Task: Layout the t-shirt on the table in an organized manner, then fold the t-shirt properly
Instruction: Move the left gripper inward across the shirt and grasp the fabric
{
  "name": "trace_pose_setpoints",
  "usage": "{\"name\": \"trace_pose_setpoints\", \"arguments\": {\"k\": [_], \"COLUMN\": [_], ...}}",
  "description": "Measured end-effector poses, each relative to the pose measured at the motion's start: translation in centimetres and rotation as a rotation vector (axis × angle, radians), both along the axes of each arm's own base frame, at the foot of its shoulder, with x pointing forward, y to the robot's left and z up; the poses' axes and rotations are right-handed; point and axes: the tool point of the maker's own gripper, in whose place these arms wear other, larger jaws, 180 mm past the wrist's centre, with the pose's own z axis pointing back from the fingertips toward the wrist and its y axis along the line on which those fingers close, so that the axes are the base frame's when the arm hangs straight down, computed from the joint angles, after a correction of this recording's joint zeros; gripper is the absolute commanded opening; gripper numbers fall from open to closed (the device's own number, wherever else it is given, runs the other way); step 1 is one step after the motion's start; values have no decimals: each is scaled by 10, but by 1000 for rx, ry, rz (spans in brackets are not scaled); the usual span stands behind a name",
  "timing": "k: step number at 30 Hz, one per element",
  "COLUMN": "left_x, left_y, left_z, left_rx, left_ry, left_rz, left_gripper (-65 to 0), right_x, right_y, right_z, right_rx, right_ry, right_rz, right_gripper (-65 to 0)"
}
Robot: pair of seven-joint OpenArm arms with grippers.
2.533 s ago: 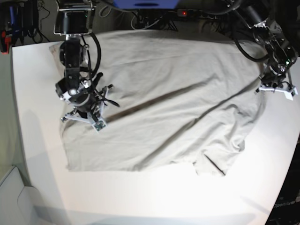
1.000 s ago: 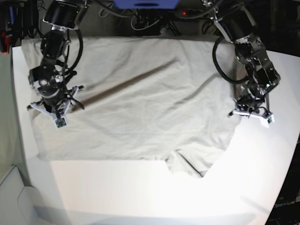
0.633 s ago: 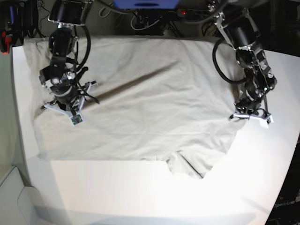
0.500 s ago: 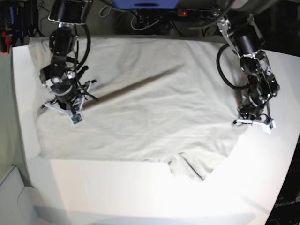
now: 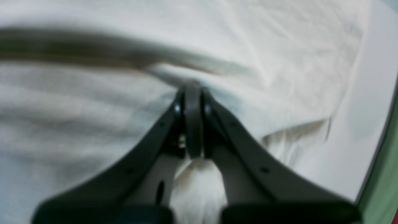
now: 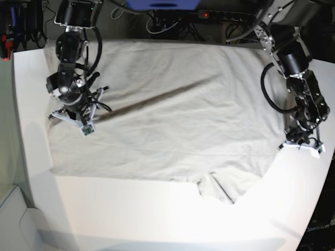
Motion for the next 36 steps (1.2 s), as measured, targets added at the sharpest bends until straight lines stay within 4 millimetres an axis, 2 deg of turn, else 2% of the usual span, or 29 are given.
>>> {"name": "trace_pose_setpoints", "arguments": {"k": [2, 5, 9, 10, 13, 16, 19, 20, 23, 27, 29, 33, 36], "left_x": [0, -18, -38, -44, -70, -86, -97, -101, -118, -118, -121, -138, -134], "left_y": [1, -10, -46, -50, -52, -52, -59, -66, -103, -140, -152, -149, -139], "left_z": [19, 26, 37, 37, 28, 21, 25, 25, 16, 19, 8, -30, -34], "left_rx": [38, 29, 14, 19, 40, 50, 67, 70, 18, -5, -30, -65, -60], "left_ry": [-44, 18, 3, 1, 46, 76, 76, 80, 137, 146, 179, 290, 282], "left_rz": [-9, -47, -92, -97, -97, -101, -117, -130, -206, -300, -332, -330, -329], "left_gripper": [-650, -650, -650, -650, -648, -646, -648, -648, -649, -649, -649, -649, -649], "right_x": [3, 10, 14, 14, 14, 14, 16, 18, 33, 45, 42, 38, 33], "right_y": [0, -3, -5, -5, -8, -8, -10, -12, -23, -30, -35, -38, -38], "right_z": [3, 9, 12, 12, 12, 12, 15, 16, 29, 41, 40, 37, 32], "right_rx": [-1, -9, -13, -13, -19, -19, -35, -50, -90, -104, -120, -124, -120], "right_ry": [-8, -26, -34, -35, -34, -36, -41, -41, -69, -102, -94, -80, -71], "right_rz": [0, 1, 1, 2, -1, 1, 17, 28, 40, 43, 43, 36, 39], "right_gripper": [-650, -650, -650, -650, -650, -650, -650, -650, -650, -650, -650, -650, -650]}}
